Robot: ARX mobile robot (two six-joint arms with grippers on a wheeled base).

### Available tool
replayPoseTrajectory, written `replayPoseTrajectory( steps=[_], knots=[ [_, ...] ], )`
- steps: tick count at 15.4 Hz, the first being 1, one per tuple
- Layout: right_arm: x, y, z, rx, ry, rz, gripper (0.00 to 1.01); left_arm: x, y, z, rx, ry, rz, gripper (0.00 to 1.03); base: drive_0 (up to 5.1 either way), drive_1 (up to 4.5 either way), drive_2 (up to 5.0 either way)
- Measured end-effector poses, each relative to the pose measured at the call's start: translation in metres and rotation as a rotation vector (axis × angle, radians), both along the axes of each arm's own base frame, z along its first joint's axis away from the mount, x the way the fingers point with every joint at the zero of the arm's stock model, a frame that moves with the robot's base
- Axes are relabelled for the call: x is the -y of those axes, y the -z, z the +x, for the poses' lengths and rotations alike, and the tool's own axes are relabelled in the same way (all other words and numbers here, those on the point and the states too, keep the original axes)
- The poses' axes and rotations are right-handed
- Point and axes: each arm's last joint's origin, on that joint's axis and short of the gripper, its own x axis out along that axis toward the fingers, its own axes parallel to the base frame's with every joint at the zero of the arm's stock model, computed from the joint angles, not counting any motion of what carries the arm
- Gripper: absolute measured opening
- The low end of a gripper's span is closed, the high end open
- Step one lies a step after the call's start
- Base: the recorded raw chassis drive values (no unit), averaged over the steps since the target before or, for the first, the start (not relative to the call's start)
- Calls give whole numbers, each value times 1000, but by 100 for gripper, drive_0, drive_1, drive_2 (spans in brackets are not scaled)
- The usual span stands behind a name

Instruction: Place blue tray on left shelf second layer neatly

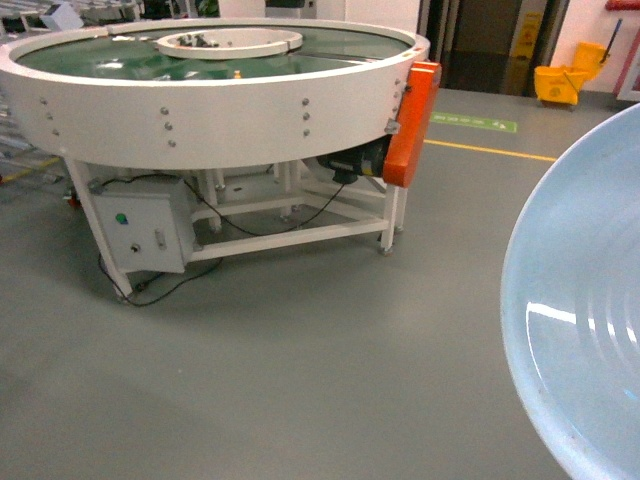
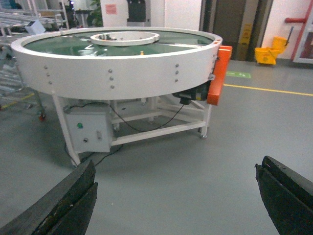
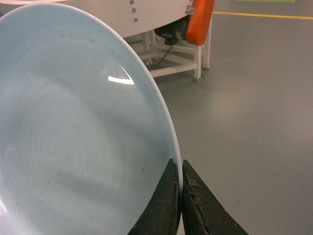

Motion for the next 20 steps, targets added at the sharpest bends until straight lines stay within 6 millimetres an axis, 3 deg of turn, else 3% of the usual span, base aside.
replayPoseTrajectory(
  steps=[10,20],
  knots=[
    [0,0,0,2,0,0,2,0,0,0,0,0,0,98,292,-203,-549],
    [1,0,0,-4,8,0,2,0,0,0,3,2,0,98,-156,-156,-156]
  ],
)
